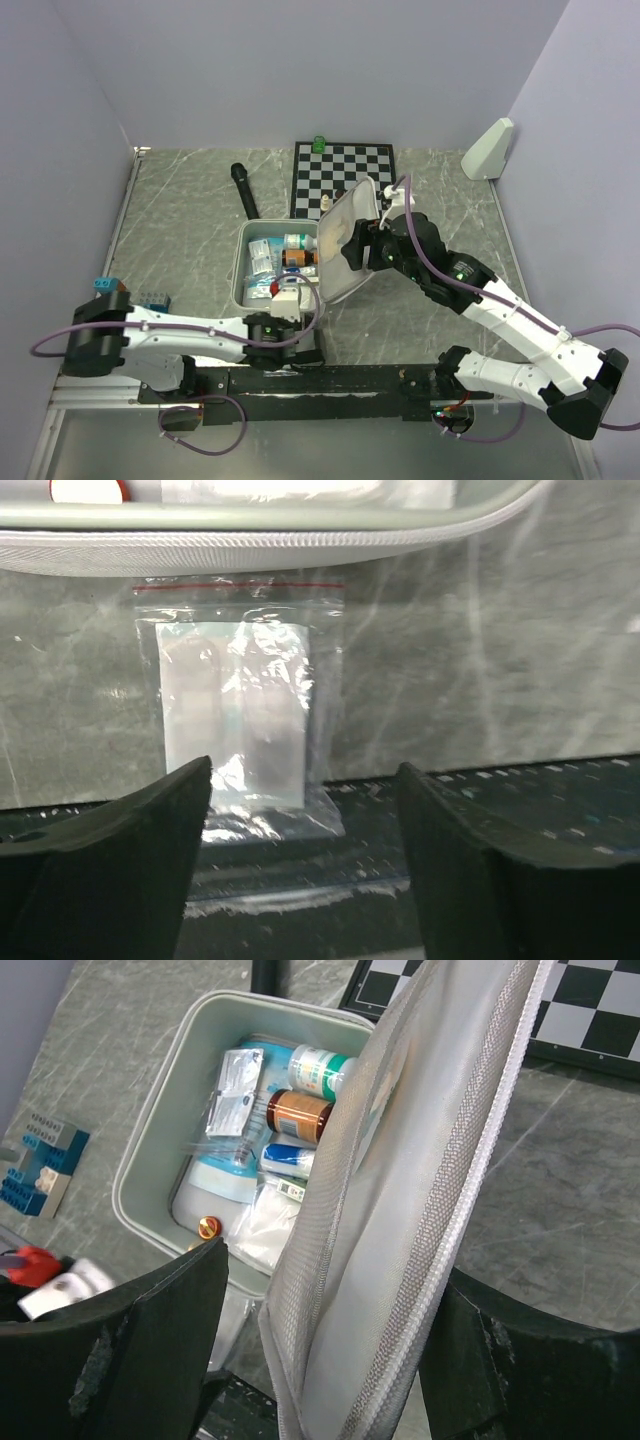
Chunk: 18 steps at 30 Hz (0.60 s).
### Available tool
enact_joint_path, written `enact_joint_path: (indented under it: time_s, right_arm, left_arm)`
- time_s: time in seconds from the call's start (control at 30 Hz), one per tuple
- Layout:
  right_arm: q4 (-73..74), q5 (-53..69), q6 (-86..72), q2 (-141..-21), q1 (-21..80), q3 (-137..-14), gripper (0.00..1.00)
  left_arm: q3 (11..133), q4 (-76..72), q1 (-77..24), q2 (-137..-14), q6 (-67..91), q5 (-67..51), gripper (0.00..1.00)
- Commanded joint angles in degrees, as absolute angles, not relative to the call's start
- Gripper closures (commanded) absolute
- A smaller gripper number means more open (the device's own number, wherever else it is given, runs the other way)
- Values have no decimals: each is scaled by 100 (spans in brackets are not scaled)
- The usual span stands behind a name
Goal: Organize the medicine kit
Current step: Pick up the medical item at the center of the board.
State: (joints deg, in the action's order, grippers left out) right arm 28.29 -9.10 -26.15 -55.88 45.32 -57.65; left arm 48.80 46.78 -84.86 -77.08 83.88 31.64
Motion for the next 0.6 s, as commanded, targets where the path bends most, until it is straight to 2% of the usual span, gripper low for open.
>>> enact_joint_path:
  time_s: [0.0,0.07,0.27,0.33,0.4,0.57]
  right_arm:
    - [2619,-756,-2558,-5502,4439,-5634,24]
    - [2645,-721,-2558,-5502,4421,-5599,24]
    - [2724,-598,-2549,-5616,4324,-5625,24]
    - [2699,-571,-2540,-5616,4289,-5608,24]
    - [2672,-510,-2549,-5616,4245,-5599,24]
    - [2646,-431,-2566,-5625,4192,-5590,25]
  left_arm:
    - [5045,4553,-8543,-8216,8333,3322,27]
    - [5071,4518,-8543,-8533,8218,3314,32]
    - [5037,4386,-8561,-9070,8112,3191,32]
    - [4966,4246,-8561,-9070,8051,3164,34]
    - [4948,4254,-8561,-9140,7998,3146,44]
    - [4905,4483,-8596,-9185,8016,3225,78]
